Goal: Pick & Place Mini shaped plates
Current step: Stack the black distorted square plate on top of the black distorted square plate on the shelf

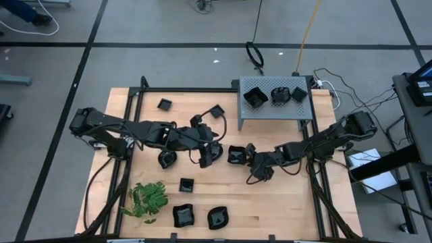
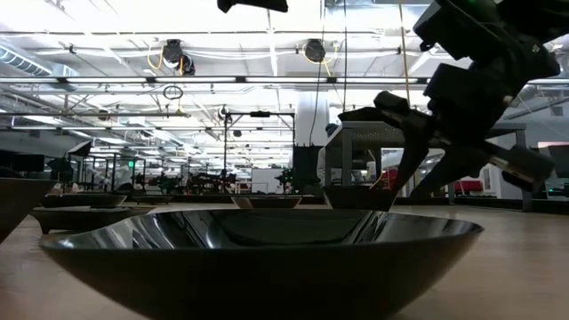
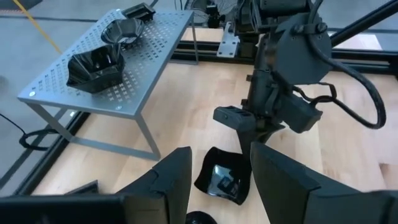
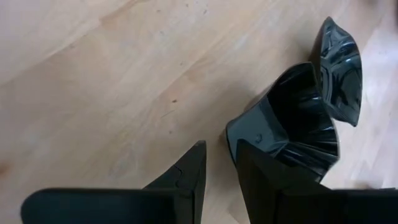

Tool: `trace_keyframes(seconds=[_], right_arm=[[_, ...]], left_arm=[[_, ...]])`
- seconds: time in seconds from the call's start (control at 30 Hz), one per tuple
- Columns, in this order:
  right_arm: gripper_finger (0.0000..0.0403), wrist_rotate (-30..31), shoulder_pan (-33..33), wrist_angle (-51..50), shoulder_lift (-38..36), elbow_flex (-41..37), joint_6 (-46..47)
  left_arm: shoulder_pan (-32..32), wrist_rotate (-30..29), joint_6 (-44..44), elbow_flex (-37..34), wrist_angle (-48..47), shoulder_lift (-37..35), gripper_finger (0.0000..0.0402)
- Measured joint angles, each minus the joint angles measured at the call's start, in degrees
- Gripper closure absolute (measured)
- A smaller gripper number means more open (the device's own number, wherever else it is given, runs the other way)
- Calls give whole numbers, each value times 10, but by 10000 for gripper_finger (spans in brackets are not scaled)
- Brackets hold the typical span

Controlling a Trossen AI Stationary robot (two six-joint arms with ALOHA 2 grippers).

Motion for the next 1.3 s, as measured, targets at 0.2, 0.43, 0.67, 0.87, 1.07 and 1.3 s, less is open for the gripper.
trace_keyframes(seconds=[0.2,0.43,0.67,0.87,1.07,1.3], right_arm=[[327,7,0,20,1,0,-1],[327,11,0,68,7,0,0],[328,-1,0,71,38,0,-11],[328,1,0,103,61,0,-12],[329,23,0,141,90,-1,-12],[388,36,4,146,114,1,-8]], left_arm=[[0,0,-24,0,-2,0,231],[0,1,-28,0,-2,0,231],[0,1,-27,0,-2,0,231],[0,2,-27,0,-2,0,231],[0,2,-27,0,-6,0,231],[0,2,-26,0,-5,0,231]])
